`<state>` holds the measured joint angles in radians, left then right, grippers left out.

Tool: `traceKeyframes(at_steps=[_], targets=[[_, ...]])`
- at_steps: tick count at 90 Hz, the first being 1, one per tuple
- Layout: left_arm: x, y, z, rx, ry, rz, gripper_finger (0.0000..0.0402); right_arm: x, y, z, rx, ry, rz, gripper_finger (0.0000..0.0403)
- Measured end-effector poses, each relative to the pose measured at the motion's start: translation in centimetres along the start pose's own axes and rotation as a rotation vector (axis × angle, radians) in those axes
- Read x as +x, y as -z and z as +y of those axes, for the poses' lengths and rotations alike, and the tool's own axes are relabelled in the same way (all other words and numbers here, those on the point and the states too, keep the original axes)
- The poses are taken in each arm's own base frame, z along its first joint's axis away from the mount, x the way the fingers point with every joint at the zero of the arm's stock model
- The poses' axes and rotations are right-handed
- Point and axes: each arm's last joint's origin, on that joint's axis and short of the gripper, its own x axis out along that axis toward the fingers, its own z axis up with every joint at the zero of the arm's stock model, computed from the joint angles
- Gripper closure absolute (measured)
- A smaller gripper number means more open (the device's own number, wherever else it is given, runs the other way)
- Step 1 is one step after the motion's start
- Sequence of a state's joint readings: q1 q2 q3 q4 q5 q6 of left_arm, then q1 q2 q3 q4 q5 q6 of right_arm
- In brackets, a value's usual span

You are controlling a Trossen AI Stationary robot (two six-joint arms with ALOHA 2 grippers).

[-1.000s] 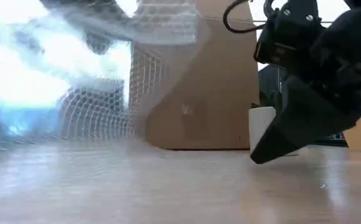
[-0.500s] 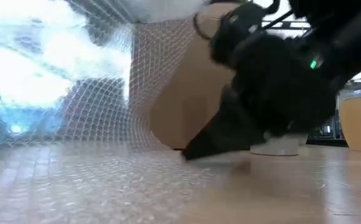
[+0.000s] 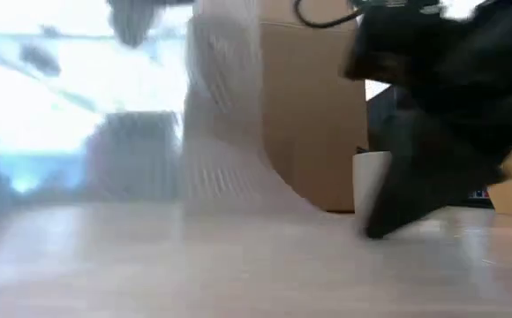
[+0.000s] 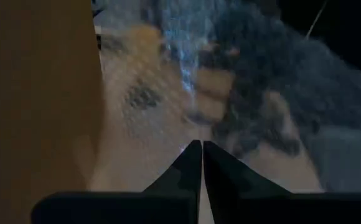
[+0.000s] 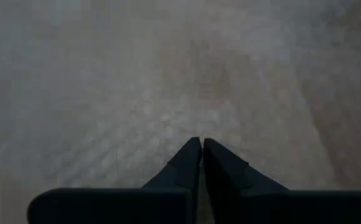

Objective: Wrap mug
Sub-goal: Prepare the bubble wrap

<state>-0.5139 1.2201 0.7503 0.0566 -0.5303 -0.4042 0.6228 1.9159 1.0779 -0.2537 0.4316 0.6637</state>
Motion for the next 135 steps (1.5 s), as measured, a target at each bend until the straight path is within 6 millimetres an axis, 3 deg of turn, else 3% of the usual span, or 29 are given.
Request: traceKeyframes(at_steps=[18, 35, 49, 72, 86, 95, 105, 118, 135], targets=[[0.2, 5.2, 1.5, -0.097, -0.025, 0.062, 0.0401, -4.9, 0.5, -0.7, 0.038, 0.036, 0.086, 0.0403], [-0.2, 8.7, 3.0, -0.184, -0.012, 0.064, 0.0401, -6.5, 0.1, -0.4, 0.082, 0.018, 0.017, 0.0403], [-0.3, 8.3, 2.5, -0.219, 0.099, -0.006, 0.0401, -4.6, -1.3, 0.3, 0.073, -0.058, -0.112, 0.0403], [0.7, 7.4, -0.7, -0.031, 0.224, -0.094, 0.0401, 1.7, -1.1, 0.3, 0.055, -0.142, -0.079, 0.0403], [4.3, 9.4, -2.5, 0.024, 0.181, 0.024, 0.0401, 2.6, -0.9, 0.0, 0.083, -0.153, -0.04, 0.0403], [6.7, 11.5, -3.0, 0.055, 0.113, 0.191, 0.0401, 2.7, -0.9, 0.0, 0.084, -0.153, -0.032, 0.0403], [7.9, 12.2, -3.0, 0.091, 0.021, 0.42, 0.0401, 2.5, -0.6, 0.2, 0.08, -0.166, -0.007, 0.0403], [6.8, 10.9, -3.2, 0.157, -0.105, 0.664, 0.0401, 1.9, 0.3, 0.5, 0.099, -0.173, 0.078, 0.0403], [2.6, 8.9, -3.8, 0.215, -0.257, 0.911, 0.0401, -0.6, 1.6, 1.0, 0.105, -0.169, 0.194, 0.0403]])
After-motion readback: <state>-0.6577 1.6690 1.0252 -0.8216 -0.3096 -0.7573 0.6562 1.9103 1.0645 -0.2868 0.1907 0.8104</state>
